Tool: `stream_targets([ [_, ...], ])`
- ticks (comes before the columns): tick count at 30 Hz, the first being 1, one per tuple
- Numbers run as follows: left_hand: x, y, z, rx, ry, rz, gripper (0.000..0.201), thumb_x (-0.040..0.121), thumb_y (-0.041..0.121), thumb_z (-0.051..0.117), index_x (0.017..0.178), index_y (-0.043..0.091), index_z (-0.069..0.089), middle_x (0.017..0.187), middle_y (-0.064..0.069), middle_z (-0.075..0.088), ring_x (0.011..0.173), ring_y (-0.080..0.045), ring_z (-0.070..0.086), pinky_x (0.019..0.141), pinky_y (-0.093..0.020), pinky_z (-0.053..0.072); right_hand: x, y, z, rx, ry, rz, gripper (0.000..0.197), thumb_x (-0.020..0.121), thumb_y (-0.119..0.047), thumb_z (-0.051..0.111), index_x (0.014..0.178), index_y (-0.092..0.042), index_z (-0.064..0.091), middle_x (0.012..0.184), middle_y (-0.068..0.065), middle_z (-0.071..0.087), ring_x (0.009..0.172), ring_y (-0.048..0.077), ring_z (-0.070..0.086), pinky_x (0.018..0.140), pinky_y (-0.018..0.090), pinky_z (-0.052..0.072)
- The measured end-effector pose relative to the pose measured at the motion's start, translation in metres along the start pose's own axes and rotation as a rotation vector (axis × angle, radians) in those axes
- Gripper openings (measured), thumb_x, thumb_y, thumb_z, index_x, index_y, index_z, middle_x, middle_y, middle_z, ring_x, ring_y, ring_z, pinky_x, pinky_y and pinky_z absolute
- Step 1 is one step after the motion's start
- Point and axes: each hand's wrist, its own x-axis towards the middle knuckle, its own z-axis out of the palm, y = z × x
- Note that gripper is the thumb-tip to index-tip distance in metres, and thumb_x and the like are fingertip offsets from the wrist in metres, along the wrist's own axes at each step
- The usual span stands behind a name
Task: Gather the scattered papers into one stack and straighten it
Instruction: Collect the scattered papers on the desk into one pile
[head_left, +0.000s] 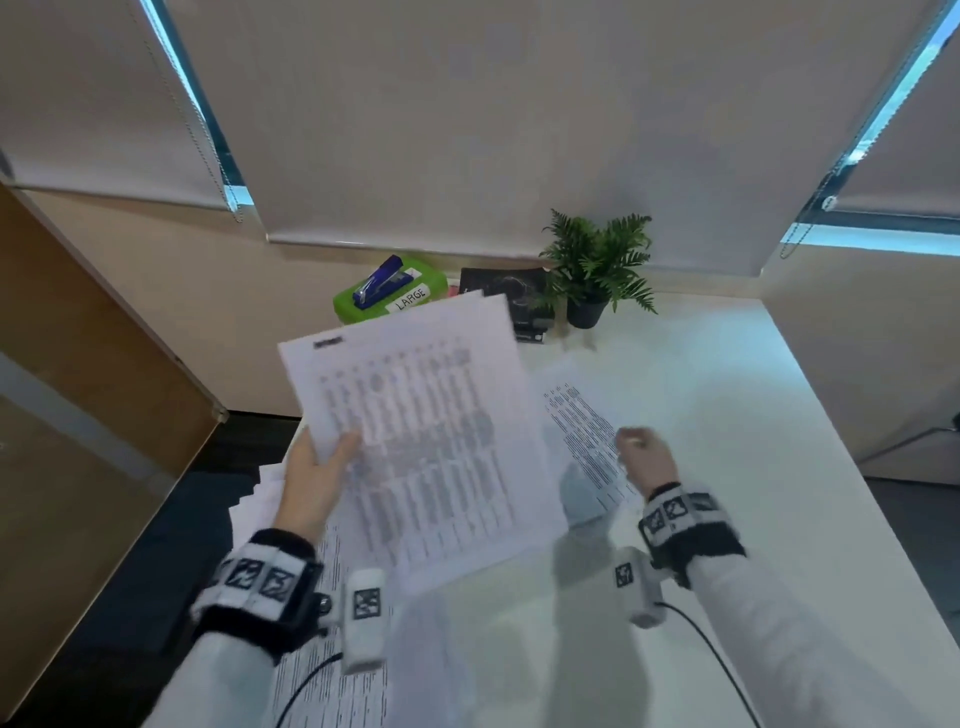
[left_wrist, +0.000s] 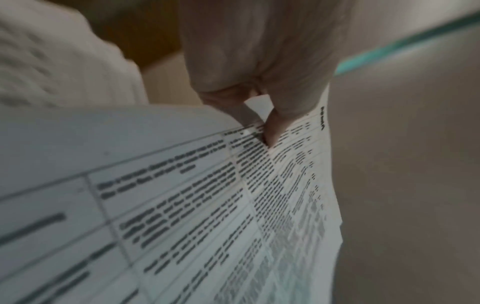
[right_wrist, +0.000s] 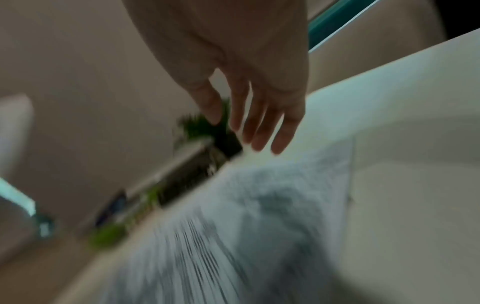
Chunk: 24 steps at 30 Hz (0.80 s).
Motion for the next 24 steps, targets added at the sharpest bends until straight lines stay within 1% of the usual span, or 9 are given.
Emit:
stream_targets([
  [3,0.0,-0.03,-0.043,0.079,0.013,-0.159,0.041,0.095,0.014,0.052,0.135,0.011,0.047,0.131,-0.006,0.055,0.116,-0.025,0.053,0.097,-0.038,0.04,-0.002,0.011,0.045,-0.278,-0.192,0.083,0.053,0.088,-0.034,0.057,0.13,-0.004,0.045,0.133,0.014,0.052,0.121,0.028,0.05,0.103,0.038,0.038],
  [7,-0.021,-0.091,-0.088,0.237,0.005,-0.323,0.044,0.094,0.01,0.053,0.137,0.006,0.045,0.133,-0.013,0.054,0.122,-0.034,0.051,0.104,-0.047,0.037,-0.006,0.006,0.074,-0.692,-0.186,0.203,0.096,0.073,-0.057,0.065,0.142,-0.005,0.023,0.146,0.019,0.03,0.135,0.032,0.03,0.11,0.044,0.031],
  [10,-0.032,-0.124,-0.108,0.341,0.066,-0.401,0.041,0.092,0.005,0.055,0.132,-0.001,0.048,0.128,-0.021,0.056,0.116,-0.038,0.053,0.1,-0.048,0.038,-0.005,0.005,0.077,-0.75,-0.184,0.208,0.085,0.072,-0.051,0.069,0.135,-0.007,0.034,0.139,0.017,0.039,0.129,0.029,0.038,0.106,0.039,0.036],
  [13,-0.036,-0.137,-0.113,0.506,0.099,-0.466,0.038,0.088,0.009,0.06,0.124,0.0,0.052,0.122,-0.021,0.059,0.105,-0.034,0.055,0.095,-0.045,0.041,0.0,0.009,0.079,-0.466,-0.248,0.159,0.051,0.082,-0.022,0.067,0.124,-0.003,0.047,0.124,0.014,0.057,0.114,0.027,0.056,0.09,0.03,0.048],
  [15,-0.034,-0.134,-0.107,0.656,0.152,-0.495,0.052,0.083,0.015,0.067,0.126,0.0,0.042,0.121,-0.025,0.055,0.105,-0.038,0.055,0.094,-0.048,0.045,0.001,0.012,0.074,-0.277,-0.238,0.133,0.042,0.085,-0.009,0.06,0.125,-0.001,0.047,0.124,0.015,0.058,0.113,0.03,0.057,0.092,0.033,0.048],
  [17,-0.029,-0.12,-0.09,0.823,0.252,-0.428,0.074,0.078,0.021,0.072,0.136,0.001,0.031,0.128,-0.03,0.044,0.112,-0.044,0.049,0.093,-0.055,0.044,0.003,0.016,0.059,-0.086,-0.186,0.124,0.039,0.086,-0.004,0.056,0.124,0.001,0.049,0.122,0.017,0.059,0.111,0.032,0.057,0.092,0.037,0.046],
  [19,-0.023,-0.095,-0.062,0.953,0.292,-0.246,0.076,0.08,0.026,0.069,0.141,0.004,0.029,0.132,-0.029,0.04,0.119,-0.044,0.043,0.094,-0.057,0.041,0.008,0.025,0.037,0.087,-0.111,0.154,0.04,0.084,-0.001,0.054,0.124,0.003,0.052,0.116,0.019,0.06,0.104,0.033,0.058,0.093,0.041,0.046],
  [21,-0.013,-0.072,-0.024,0.979,0.202,-0.038,0.064,0.083,0.026,0.065,0.139,0.009,0.037,0.131,-0.021,0.045,0.119,-0.038,0.045,0.096,-0.051,0.041,0.014,0.04,0.013,0.197,-0.034,0.199,0.04,0.082,0.002,0.054,0.122,0.006,0.052,0.113,0.022,0.061,0.099,0.034,0.059,0.092,0.044,0.047],
  [24,0.002,-0.06,0.042,0.968,-0.044,0.218,0.043,0.087,0.022,0.058,0.128,0.016,0.05,0.127,-0.009,0.049,0.116,-0.027,0.047,0.097,-0.039,0.039,0.02,0.064,-0.015,0.285,0.04,0.31,0.049,0.079,0.003,0.056,0.127,0.004,0.048,0.123,0.023,0.058,0.107,0.037,0.057,0.093,0.048,0.047],
])
